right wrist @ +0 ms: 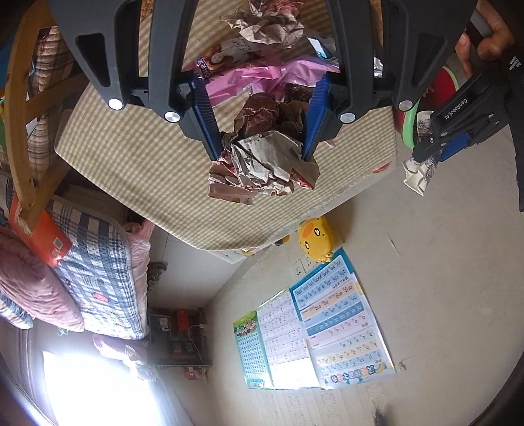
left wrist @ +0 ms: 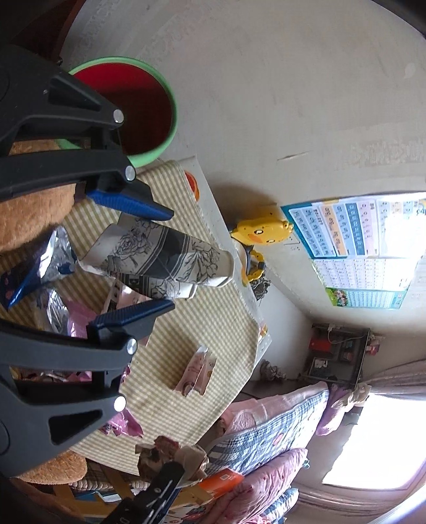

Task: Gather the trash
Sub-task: 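Lift the paper cup and foil and move them toward the bucket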

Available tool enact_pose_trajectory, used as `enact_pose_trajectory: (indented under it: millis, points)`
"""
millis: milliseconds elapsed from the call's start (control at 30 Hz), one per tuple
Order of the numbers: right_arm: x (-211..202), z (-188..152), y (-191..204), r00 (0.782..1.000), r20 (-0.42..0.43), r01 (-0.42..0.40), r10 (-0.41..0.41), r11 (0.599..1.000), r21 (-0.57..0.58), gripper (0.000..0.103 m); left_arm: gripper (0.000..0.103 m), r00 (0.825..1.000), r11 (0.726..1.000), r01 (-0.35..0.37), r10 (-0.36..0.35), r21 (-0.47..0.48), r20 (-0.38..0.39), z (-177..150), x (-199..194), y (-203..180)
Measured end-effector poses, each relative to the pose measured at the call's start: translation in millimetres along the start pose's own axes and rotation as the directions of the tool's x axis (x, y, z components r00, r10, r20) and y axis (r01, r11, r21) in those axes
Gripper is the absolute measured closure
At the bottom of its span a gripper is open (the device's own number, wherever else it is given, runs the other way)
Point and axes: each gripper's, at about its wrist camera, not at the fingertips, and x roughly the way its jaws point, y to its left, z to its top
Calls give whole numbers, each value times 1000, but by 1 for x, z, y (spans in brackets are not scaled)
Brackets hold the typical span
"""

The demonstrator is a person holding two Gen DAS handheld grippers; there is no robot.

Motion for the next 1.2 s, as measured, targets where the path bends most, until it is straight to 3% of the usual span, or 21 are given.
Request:
enact_pose_trajectory:
  millis: [1200]
  points:
    - [5,10,61,999,2,-39,40,992,-120,54,55,993,991,-105,109,-80,42,-3,-11,68]
